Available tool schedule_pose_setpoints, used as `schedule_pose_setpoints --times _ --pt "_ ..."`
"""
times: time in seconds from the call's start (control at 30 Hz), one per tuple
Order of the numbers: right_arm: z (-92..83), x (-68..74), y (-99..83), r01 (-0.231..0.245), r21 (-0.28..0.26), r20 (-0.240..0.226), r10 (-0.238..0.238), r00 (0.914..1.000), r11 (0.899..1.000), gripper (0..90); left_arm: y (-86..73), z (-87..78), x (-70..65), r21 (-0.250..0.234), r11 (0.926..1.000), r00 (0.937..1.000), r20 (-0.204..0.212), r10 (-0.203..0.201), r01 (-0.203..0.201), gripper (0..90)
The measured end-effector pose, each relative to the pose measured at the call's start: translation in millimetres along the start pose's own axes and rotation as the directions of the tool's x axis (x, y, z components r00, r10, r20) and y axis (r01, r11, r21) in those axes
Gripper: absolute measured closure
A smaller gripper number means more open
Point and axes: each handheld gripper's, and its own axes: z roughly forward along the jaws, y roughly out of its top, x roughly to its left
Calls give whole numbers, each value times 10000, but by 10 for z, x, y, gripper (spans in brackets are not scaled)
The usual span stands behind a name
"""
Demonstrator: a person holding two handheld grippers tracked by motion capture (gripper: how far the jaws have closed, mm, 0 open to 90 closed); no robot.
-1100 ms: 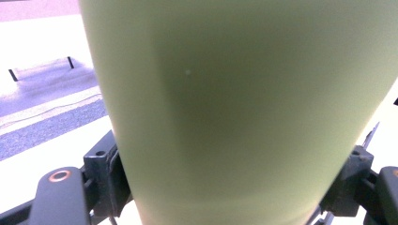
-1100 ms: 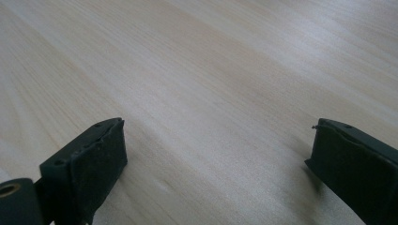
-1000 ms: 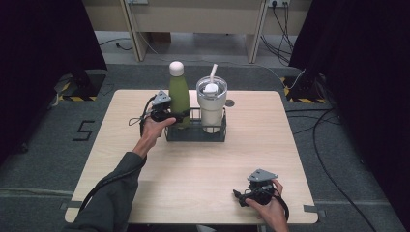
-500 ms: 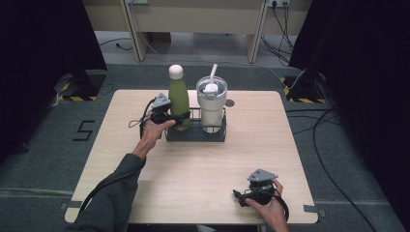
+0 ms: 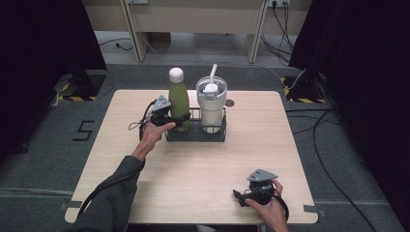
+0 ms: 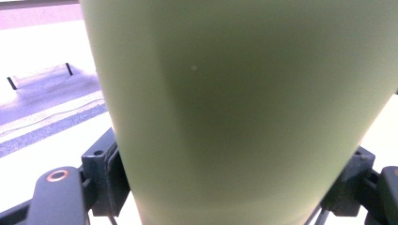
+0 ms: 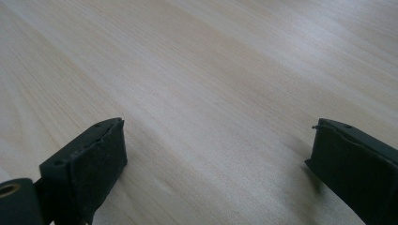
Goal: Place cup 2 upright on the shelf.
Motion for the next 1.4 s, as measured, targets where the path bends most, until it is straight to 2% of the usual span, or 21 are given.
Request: schedule_pose_setpoints --times 0.5,0.63,0.77,1.4 --pt "0 0 0 0 -1 0 0 10000 10000 44 0 4 9 134 9997 9997 82 -217 216 186" --pt "0 0 0 -2 0 -4 2 10000 10000 45 11 -2 0 204 9998 10000 27 -26 25 189" --pt "0 0 0 1 -2 -1 -1 10000 10000 45 -2 -4 15 350 9992 9998 -43 -184 185 143" --pt "0 0 0 1 -1 0 -1 10000 10000 44 20 -126 9 302 9994 9999 71 -142 139 144"
